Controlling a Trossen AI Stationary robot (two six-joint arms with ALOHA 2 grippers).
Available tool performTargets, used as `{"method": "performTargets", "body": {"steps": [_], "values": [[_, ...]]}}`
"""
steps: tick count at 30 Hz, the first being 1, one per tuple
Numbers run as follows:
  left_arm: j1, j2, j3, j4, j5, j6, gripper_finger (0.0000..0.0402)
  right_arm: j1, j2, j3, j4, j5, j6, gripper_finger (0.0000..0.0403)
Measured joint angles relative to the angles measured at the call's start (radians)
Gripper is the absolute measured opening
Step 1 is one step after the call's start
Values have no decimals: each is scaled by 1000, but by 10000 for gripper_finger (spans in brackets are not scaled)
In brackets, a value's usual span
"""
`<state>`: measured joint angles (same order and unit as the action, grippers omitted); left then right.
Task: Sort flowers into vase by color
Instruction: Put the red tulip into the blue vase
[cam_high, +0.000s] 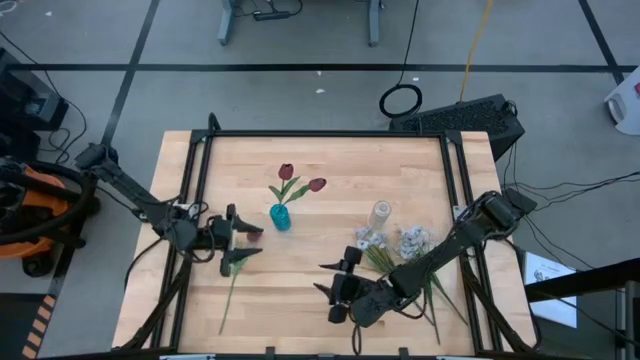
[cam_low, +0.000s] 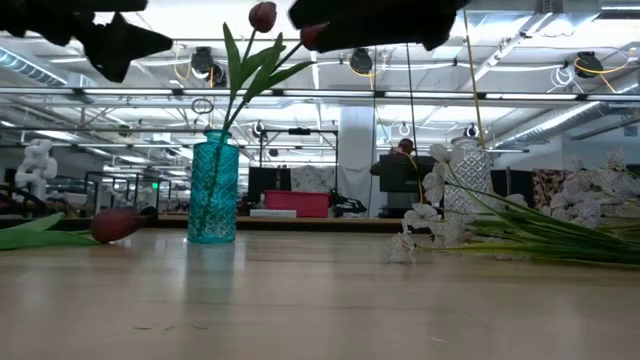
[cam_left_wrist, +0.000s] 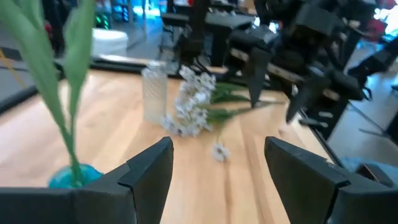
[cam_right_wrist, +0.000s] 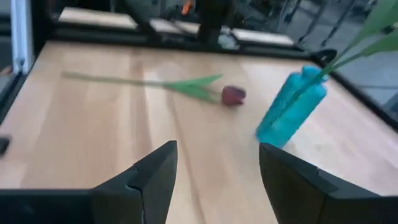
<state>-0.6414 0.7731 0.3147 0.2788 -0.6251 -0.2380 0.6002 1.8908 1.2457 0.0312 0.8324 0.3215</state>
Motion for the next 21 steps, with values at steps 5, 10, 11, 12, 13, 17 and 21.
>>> {"method": "performTargets", "body": {"steps": [5, 10, 11, 12, 13, 17, 21], "values": [[-44, 1, 63, -192, -1, -137, 258, 18, -67, 0, -166, -118, 58, 217], [-91, 7, 122, -349, 0, -290, 258, 36, -121, 0, -308, -126, 126, 217], [-101, 10, 134, -379, 3, -326, 258, 37, -130, 0, -337, -124, 138, 217], [-109, 13, 144, -408, 15, -363, 258, 37, -135, 0, -358, -124, 150, 217], [-117, 18, 153, -435, 33, -406, 258, 37, -136, 0, -366, -122, 160, 217], [-140, 53, 185, -525, 121, -590, 258, 37, -133, 0, -383, -96, 164, 217], [-150, 121, 212, -634, 233, -789, 258, 34, -123, 0, -380, -17, 163, 217]]}}
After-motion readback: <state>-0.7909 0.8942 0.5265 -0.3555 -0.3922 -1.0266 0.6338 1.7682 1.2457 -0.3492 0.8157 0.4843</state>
